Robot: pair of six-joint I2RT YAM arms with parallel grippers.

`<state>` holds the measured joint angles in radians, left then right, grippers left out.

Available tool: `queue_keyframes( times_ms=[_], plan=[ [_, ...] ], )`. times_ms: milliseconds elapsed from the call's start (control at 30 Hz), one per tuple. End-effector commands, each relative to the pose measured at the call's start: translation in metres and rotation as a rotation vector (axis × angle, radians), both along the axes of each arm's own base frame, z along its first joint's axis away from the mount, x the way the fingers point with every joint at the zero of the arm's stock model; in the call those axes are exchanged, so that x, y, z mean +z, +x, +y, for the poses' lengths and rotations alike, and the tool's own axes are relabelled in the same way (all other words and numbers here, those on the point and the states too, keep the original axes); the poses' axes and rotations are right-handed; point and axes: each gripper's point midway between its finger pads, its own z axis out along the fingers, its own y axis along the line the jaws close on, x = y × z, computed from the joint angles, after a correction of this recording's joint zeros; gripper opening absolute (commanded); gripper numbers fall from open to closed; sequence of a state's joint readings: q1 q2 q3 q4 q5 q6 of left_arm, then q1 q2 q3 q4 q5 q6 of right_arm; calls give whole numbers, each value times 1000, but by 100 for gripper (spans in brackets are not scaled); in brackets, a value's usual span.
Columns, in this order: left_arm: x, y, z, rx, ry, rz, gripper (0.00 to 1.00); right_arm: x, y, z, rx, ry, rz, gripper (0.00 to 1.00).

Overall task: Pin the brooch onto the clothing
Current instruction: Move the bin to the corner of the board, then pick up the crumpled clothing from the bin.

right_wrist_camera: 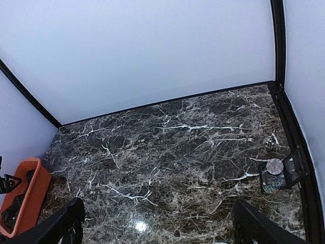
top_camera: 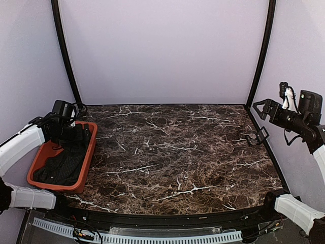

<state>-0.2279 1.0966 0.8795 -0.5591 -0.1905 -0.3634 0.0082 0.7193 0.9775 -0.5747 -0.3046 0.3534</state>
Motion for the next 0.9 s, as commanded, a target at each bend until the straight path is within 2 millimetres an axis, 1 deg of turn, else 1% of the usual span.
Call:
queue_keyframes(
  times_ms=[0, 100, 233, 367, 467, 567, 633, 667, 700, 733, 767, 800, 833, 867],
  plan=[
    [-38, -23, 34, 148, -12, 135, 99, 7, 2, 4, 18, 10, -30, 99],
    [-55, -30, 44, 219, -39, 175, 99, 6, 2, 4, 23, 13, -28, 99],
    [-77, -43, 56, 292, -30, 228, 99, 4, 1, 5, 28, 16, -23, 99],
    [-104, -57, 61, 337, -58, 313, 99, 2, 1, 6, 29, 17, -18, 99],
    [-123, -71, 66, 383, -62, 393, 99, 2, 2, 6, 34, 17, -19, 99],
    [-132, -81, 70, 429, -48, 445, 96, 4, 3, 7, 38, 18, -21, 99],
    [-137, -87, 71, 458, -45, 476, 90, 4, 3, 7, 39, 17, -22, 99],
    [-140, -89, 71, 469, -47, 492, 85, 4, 4, 7, 39, 17, -20, 99],
    [-142, -91, 75, 492, -57, 501, 81, 5, 4, 8, 41, 18, -24, 99],
    [-144, -93, 77, 506, -62, 509, 75, 5, 4, 8, 43, 18, -22, 99],
    [-144, -94, 77, 511, -64, 512, 71, 5, 4, 8, 44, 19, -22, 99],
    [-144, -95, 79, 521, -66, 510, 62, 6, 4, 8, 45, 18, -23, 99],
    [-144, -96, 81, 530, -64, 509, 58, 7, 4, 8, 45, 18, -25, 99],
    [-142, -97, 84, 542, -67, 501, 50, 8, 4, 8, 45, 18, -26, 99]
  ],
)
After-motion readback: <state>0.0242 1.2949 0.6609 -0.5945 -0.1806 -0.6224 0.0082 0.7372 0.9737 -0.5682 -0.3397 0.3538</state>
